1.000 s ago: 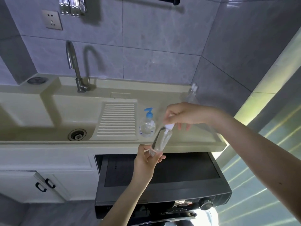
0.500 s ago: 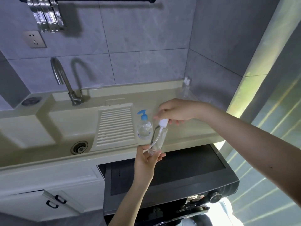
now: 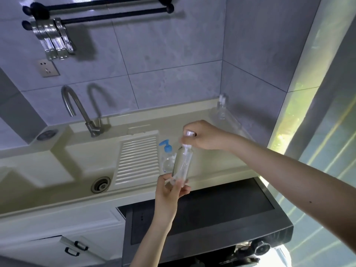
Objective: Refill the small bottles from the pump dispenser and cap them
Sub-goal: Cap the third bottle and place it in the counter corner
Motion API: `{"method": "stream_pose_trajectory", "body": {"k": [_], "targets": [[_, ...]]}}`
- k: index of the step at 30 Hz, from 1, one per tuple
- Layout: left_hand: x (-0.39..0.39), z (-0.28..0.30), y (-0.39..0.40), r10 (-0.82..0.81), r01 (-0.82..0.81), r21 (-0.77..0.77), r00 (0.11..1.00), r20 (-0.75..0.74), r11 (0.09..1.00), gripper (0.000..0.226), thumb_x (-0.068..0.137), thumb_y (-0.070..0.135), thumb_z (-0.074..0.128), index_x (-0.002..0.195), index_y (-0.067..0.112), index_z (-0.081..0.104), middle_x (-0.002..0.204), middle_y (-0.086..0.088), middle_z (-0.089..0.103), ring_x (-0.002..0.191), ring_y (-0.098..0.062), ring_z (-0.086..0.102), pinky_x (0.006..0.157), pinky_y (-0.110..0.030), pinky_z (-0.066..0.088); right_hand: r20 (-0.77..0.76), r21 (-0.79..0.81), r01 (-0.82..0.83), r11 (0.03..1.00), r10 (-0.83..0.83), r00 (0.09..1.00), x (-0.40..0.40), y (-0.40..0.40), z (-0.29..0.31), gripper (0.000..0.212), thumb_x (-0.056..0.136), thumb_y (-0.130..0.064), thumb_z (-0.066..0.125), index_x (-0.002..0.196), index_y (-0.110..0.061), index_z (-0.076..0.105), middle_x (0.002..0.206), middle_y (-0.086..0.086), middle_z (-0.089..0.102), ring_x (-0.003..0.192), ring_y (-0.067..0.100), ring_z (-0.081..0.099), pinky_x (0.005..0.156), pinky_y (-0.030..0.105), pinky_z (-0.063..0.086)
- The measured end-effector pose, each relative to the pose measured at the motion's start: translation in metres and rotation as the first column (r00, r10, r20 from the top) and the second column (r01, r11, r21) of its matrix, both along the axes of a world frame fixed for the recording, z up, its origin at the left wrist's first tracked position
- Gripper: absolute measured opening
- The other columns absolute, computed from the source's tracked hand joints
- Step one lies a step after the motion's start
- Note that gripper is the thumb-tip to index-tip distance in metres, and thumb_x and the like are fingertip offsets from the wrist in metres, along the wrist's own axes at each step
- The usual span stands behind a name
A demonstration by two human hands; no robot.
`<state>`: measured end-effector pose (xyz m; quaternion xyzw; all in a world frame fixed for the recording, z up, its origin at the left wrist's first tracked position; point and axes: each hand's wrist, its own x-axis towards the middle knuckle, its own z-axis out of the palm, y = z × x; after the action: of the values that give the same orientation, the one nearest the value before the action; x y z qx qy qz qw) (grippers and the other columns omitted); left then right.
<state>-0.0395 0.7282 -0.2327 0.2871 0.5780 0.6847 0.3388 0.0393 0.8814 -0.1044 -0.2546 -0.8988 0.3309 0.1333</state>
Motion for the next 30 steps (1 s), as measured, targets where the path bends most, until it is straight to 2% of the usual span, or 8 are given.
{"method": "stream_pose_trajectory", "body": {"k": [4, 6, 9, 12, 16, 23, 27, 30], "targets": [[-0.001, 0.028, 0.011, -0.100, 0.077, 0.077, 0.928, 0.360, 0.994, 0.029, 0.095, 0.038, 0.046, 0.080, 0.013, 0.052, 0.055, -0.001, 0.038, 0.045, -0.011, 0.030, 0.045, -0.021, 0.033, -0.383, -0.242, -0.049, 0.969, -0.049, 0.922, 0.009, 0.011, -0.012, 0.025, 0.091, -0.013, 0.063, 0.069, -0.004, 0.054, 0.048, -0.009, 0.052, 0.043, 0.004, 0.046, 0.046, 0.016, 0.036], [-0.006, 0.040, 0.017, -0.146, 0.149, 0.031, 0.874, 0.464, 0.988, 0.044, 0.094, 0.052, 0.038, 0.081, 0.012, 0.053, 0.049, 0.004, 0.026, 0.041, -0.008, 0.021, 0.038, -0.019, 0.023, -0.483, -0.210, -0.076, 0.975, -0.036, 0.875, 0.012, 0.010, -0.014, 0.022, 0.088, -0.013, 0.067, 0.073, 0.000, 0.057, 0.054, -0.003, 0.056, 0.045, 0.004, 0.047, 0.046, 0.016, 0.037], [-0.007, 0.050, 0.026, -0.146, 0.240, -0.134, 0.859, 0.491, 0.962, 0.060, 0.093, 0.061, 0.030, 0.069, 0.011, 0.052, 0.047, 0.007, 0.018, 0.037, -0.006, 0.015, 0.036, -0.019, 0.013, -0.574, -0.073, -0.062, 0.995, 0.009, 0.819, 0.018, 0.010, -0.016, 0.022, 0.080, -0.019, 0.069, 0.064, -0.013, 0.055, 0.052, -0.006, 0.050, 0.044, 0.001, 0.041, 0.047, 0.013, 0.031], [0.004, 0.057, 0.030, -0.093, 0.211, -0.236, 0.898, 0.430, 0.949, 0.060, 0.095, 0.059, 0.028, 0.065, 0.012, 0.047, 0.049, 0.006, 0.017, 0.038, -0.007, 0.014, 0.035, -0.018, 0.013, -0.619, -0.050, -0.007, 0.999, -0.026, 0.785, 0.023, 0.011, -0.019, 0.029, 0.076, -0.018, 0.063, 0.056, -0.024, 0.043, 0.043, -0.013, 0.041, 0.042, 0.002, 0.035, 0.046, 0.012, 0.027], [0.030, 0.059, 0.036, 0.001, 0.094, -0.217, 0.916, 0.401, 0.972, 0.055, 0.096, 0.052, 0.029, 0.067, 0.010, 0.046, 0.050, 0.005, 0.016, 0.038, -0.008, 0.013, 0.039, -0.021, 0.012, -0.660, -0.040, 0.049, 0.998, -0.064, 0.748, 0.032, 0.016, -0.022, 0.030, 0.071, -0.011, 0.057, 0.054, -0.025, 0.037, 0.045, -0.010, 0.036, 0.045, 0.003, 0.032, 0.047, 0.015, 0.025], [0.079, 0.047, 0.050, 0.160, -0.180, 0.066, 0.960, 0.231, 0.981, 0.039, 0.097, 0.047, 0.034, 0.070, 0.018, 0.038, 0.057, 0.004, 0.025, 0.052, -0.013, 0.021, 0.048, -0.023, 0.024, -0.645, -0.137, 0.090, 0.986, -0.158, 0.748, 0.055, 0.024, -0.021, 0.034, 0.070, -0.007, 0.054, 0.050, -0.023, 0.033, 0.039, -0.012, 0.032, 0.041, 0.003, 0.031, 0.044, 0.011, 0.022], [0.085, 0.021, 0.058, 0.203, -0.150, 0.250, 0.959, -0.197, 0.956, 0.020, 0.088, 0.047, 0.039, 0.095, 0.029, 0.046, 0.070, 0.013, 0.048, 0.065, -0.016, 0.045, 0.064, -0.029, 0.041, -0.631, -0.161, 0.095, 0.982, -0.176, 0.755, 0.069, 0.036, -0.019, 0.037, 0.074, -0.003, 0.057, 0.049, -0.020, 0.035, 0.040, -0.011, 0.032, 0.041, 0.002, 0.030, 0.043, 0.012, 0.022], [0.075, 0.019, 0.057, 0.003, 0.048, 0.124, 0.925, -0.381, 0.991, 0.034, 0.086, 0.050, 0.050, 0.104, 0.020, 0.050, 0.092, 0.008, 0.064, 0.085, -0.018, 0.062, 0.073, -0.028, 0.052, -0.600, -0.038, 0.122, 0.992, -0.120, 0.791, 0.081, 0.044, -0.013, 0.039, 0.073, -0.004, 0.059, 0.049, -0.023, 0.035, 0.044, -0.010, 0.031, 0.042, 0.001, 0.033, 0.045, 0.012, 0.023]]}}
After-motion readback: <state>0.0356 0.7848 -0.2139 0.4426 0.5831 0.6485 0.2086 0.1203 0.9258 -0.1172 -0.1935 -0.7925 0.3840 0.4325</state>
